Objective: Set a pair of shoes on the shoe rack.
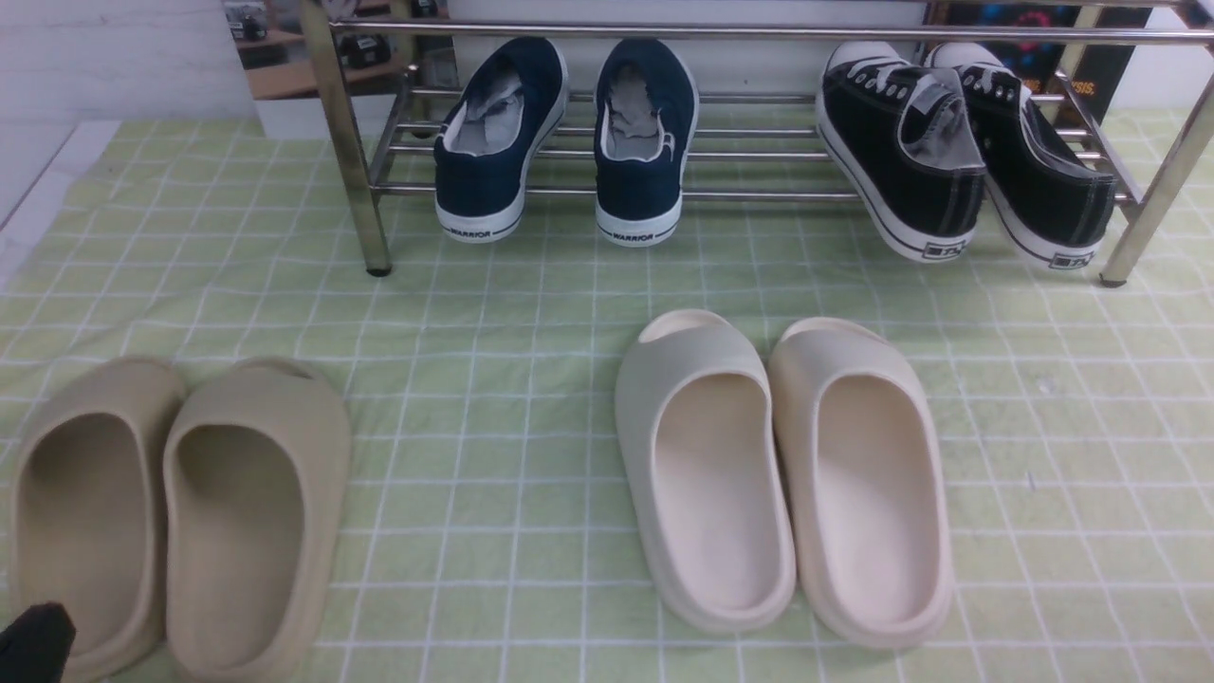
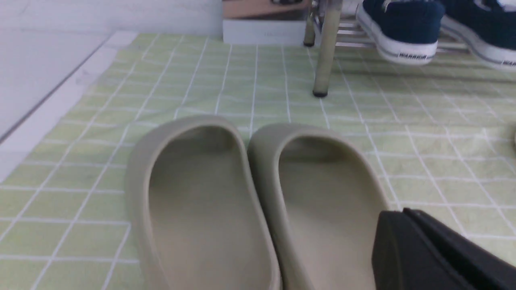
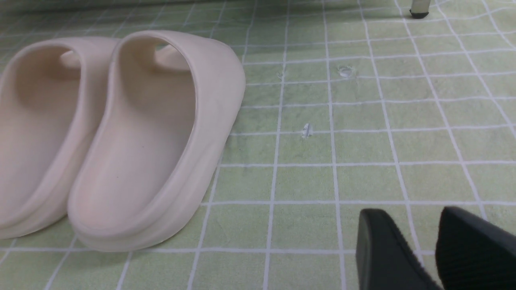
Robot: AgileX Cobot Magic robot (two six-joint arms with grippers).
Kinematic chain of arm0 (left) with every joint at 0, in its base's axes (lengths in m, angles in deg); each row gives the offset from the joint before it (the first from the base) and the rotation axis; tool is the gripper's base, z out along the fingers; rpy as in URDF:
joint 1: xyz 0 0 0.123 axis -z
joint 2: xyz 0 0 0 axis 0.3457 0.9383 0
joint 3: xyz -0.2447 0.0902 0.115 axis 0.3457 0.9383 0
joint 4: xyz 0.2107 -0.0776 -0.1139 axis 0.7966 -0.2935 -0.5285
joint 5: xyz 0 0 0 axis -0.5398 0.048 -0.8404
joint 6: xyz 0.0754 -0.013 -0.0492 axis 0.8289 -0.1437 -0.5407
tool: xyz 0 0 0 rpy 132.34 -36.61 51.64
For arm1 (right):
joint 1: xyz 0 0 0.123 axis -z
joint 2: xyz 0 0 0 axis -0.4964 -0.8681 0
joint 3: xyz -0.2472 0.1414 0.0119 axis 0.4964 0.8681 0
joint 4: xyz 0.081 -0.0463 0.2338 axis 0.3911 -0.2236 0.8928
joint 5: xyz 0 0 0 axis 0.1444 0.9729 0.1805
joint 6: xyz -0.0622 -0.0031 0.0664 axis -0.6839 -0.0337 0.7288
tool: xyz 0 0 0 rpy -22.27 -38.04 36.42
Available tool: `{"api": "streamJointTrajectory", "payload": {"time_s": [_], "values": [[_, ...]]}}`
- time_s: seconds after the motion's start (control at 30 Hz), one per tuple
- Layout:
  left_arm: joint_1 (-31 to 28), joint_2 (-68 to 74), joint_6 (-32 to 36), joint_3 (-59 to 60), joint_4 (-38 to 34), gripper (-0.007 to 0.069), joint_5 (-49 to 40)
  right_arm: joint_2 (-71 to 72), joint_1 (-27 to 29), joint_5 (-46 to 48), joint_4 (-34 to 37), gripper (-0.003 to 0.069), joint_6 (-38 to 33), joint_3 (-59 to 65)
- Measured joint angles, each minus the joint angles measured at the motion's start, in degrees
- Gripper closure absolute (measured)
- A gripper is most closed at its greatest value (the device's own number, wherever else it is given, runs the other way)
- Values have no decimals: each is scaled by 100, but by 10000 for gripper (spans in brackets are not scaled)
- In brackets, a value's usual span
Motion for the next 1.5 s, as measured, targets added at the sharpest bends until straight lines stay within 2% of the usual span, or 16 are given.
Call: {"api": "streamJointTrajectory", "payload": {"time_s": [0.23, 1.5], "values": [[47, 0, -11, 34, 6, 634, -874, 0, 0, 0, 0, 419, 0, 0], [47, 0, 42, 34, 6, 616, -886, 0, 0, 0, 0, 419, -5, 0]]}}
